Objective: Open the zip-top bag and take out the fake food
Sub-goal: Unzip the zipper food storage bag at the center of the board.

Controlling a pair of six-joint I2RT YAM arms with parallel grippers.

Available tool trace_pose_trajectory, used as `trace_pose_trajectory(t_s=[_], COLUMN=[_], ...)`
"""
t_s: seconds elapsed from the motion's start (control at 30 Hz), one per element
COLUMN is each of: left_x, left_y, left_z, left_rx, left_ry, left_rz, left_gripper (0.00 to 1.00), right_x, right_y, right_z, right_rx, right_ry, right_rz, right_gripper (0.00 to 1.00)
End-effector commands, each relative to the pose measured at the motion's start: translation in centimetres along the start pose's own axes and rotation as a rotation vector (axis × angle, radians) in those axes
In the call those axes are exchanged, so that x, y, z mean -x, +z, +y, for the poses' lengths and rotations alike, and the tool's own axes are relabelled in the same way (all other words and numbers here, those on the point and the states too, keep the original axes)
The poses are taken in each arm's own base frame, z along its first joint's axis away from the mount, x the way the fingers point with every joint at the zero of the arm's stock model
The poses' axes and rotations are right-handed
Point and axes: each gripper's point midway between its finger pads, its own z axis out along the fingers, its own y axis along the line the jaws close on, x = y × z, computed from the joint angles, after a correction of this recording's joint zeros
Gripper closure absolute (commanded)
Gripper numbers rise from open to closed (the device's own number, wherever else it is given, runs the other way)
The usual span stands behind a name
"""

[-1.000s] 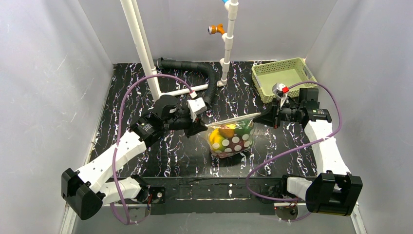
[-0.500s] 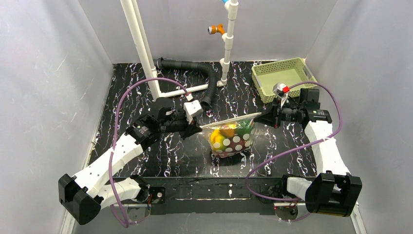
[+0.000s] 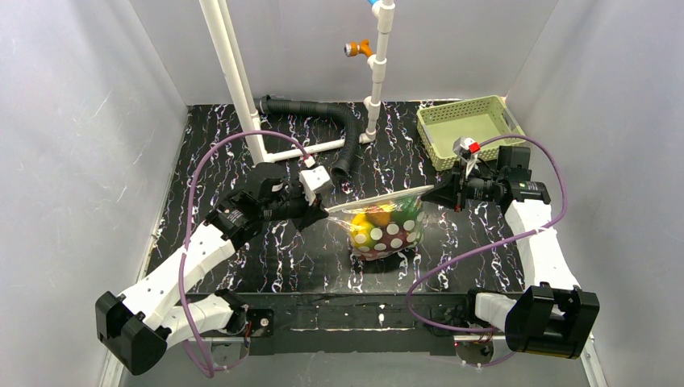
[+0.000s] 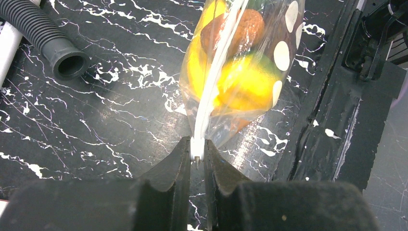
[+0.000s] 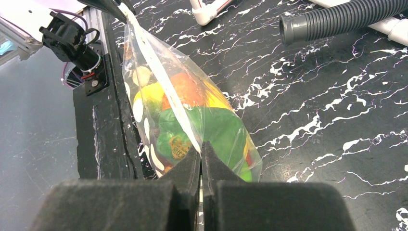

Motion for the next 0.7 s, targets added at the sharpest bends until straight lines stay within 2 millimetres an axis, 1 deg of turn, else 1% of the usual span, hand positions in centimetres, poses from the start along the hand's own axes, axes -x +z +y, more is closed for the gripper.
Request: trace_pose_trajectory(t_s=[0.0, 0.07, 0.1, 0.13, 0.2, 0.23, 0.3, 0.33, 0.4, 0.5, 0.6, 0.67], left_x=[-1.4, -0.9, -0.4, 0.2, 1.9, 2.6, 4.0, 4.6, 6.0, 8.0, 9.6, 10.2], left_y=[-1.0, -1.0, -1.0, -0.9, -0.9, -1.2, -1.5, -1.6, -1.7, -1.3, -0.3, 0.9], left_z=[0.7, 0.6, 0.4, -0.1, -0.9, -1.5, -2.1, -2.1, -1.9, -1.0, -0.7, -0.3], left_rx=[0.056, 0.052, 0.046, 0.024, -0.022, -0.055, -0.086, -0.090, -0.094, -0.091, -0.152, -0.176], left_ry=[-0.034, -0.064, -0.090, -0.121, -0.159, -0.175, -0.218, -0.239, -0.297, -0.399, -0.478, -0.543], left_rz=[0.043, 0.016, -0.008, -0.039, -0.120, -0.155, -0.209, -0.238, -0.293, -0.360, -0.374, -0.372], left_gripper=[1.00, 1.00, 0.90, 0.76, 0.44, 0.33, 0.06, 0.02, 0.02, 0.02, 0.02, 0.02], right_x=[0.8, 0.7, 0.7, 0.7, 0.5, 0.4, 0.3, 0.3, 0.3, 0.1, 0.0, 0.0], right_y=[-0.5, -0.5, -0.5, -0.4, -0.4, -0.3, -0.3, -0.2, -0.1, 0.0, 0.1, 0.1], right_z=[-0.8, -0.7, -0.6, -0.5, -0.3, -0.3, -0.2, -0.1, 0.0, 0.3, 0.4, 0.4], right_rx=[-0.039, -0.031, -0.023, -0.018, -0.007, -0.003, 0.005, 0.012, 0.022, 0.037, 0.044, 0.045], right_ry=[-0.057, -0.054, -0.056, -0.058, -0.058, -0.057, -0.063, -0.063, -0.067, -0.073, -0.077, -0.080], right_rz=[-0.019, -0.021, -0.023, -0.023, -0.022, -0.020, -0.017, -0.017, -0.017, -0.015, -0.013, -0.012], right_gripper=[0.99, 0.99, 0.99, 0.99, 0.99, 0.99, 0.99, 0.99, 0.99, 0.99, 0.99, 0.99])
